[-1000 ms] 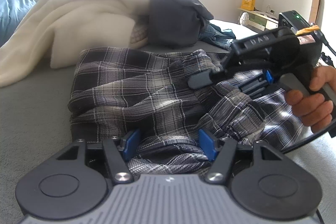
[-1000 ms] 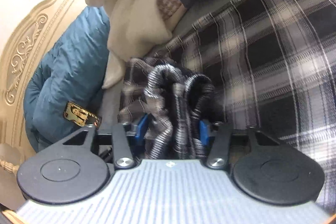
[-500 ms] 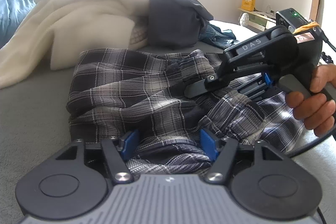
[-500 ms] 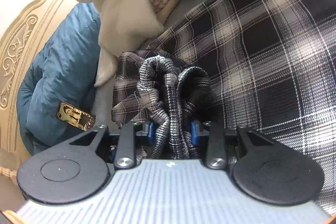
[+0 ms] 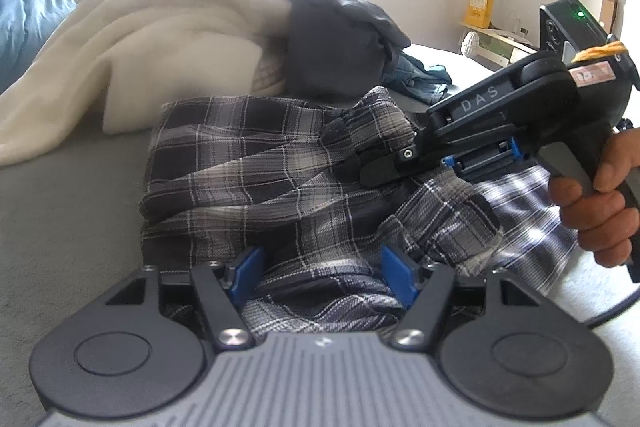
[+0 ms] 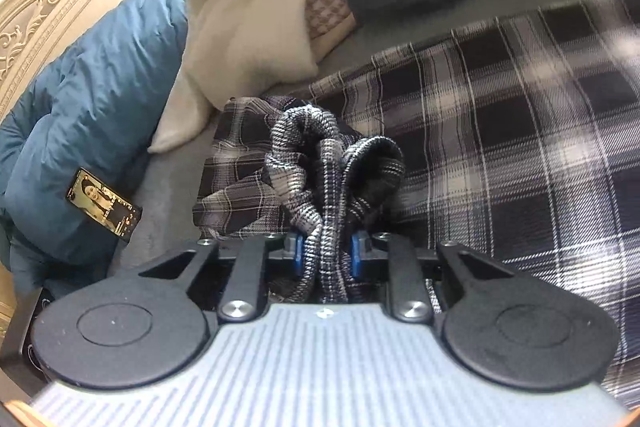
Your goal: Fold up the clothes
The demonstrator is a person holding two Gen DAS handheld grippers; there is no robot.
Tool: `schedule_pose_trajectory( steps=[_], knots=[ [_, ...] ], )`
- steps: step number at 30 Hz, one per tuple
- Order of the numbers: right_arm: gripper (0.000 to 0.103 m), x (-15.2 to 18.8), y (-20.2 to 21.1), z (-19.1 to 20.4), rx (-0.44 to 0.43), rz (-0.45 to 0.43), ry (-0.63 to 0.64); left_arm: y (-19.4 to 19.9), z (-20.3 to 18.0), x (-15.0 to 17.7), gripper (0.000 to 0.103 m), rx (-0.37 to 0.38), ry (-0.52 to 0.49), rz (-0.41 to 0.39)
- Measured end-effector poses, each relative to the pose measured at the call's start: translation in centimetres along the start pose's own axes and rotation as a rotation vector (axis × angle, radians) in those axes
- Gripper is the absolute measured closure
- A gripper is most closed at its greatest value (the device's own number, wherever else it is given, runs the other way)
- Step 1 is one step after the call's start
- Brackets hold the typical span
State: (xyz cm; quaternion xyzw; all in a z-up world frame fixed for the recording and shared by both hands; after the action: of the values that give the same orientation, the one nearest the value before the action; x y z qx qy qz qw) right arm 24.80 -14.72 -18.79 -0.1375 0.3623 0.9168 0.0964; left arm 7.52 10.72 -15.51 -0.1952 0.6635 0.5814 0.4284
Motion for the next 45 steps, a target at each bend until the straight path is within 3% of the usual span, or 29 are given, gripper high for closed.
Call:
schedule_pose_trajectory(
  steps=[7, 14, 24, 35, 39, 45],
  knots=[
    [0.085, -1.7, 2.2, 0.1, 0.012, -0.054, 0.02, 2.2, 0.1, -2.0, 0.034, 0.044, 0.042, -0.078],
    [0.085, -3.9, 4.9, -0.7, 0.079, -0.11, 0.071, 3.2, 1.3, -4.0, 0.034, 0.053, 0.132, -0.15],
    [0.086, -6.8, 7.9, -3.9, 0.212, -0.165, 0.118, 1.3, 4.9, -1.7, 0.034, -0.037, 0.266, -0.043],
    [0.086, -9.2, 11.7, -9.0, 0.327, -0.218, 0.1, -3.0, 3.2, -1.8, 0.036, 0.061, 0.289, 0.045],
    [0.086, -9.9, 13.1, -11.2, 0.376, -0.231, 0.082, -4.6, 2.1, -2.7, 0.037, 0.121, 0.317, 0.049],
    [0.086, -11.0, 15.8, -14.4, 0.441, -0.272, 0.068, -7.3, -0.2, -4.6, 0.038, 0.159, 0.278, 0.073]
  ],
)
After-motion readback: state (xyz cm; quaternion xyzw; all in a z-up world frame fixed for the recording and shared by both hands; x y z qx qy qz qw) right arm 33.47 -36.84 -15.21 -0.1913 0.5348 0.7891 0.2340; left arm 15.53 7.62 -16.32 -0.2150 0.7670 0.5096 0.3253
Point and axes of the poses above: each gripper's, at about its wrist camera, not at the fingertips, and y roughly against the way its jaws point, z to its left, x to its underside, the point moved 9 cm from there along -y, roughly the way its jaws point, and after that the axes turned 13 degrees about -y, right-handed, at the moved point
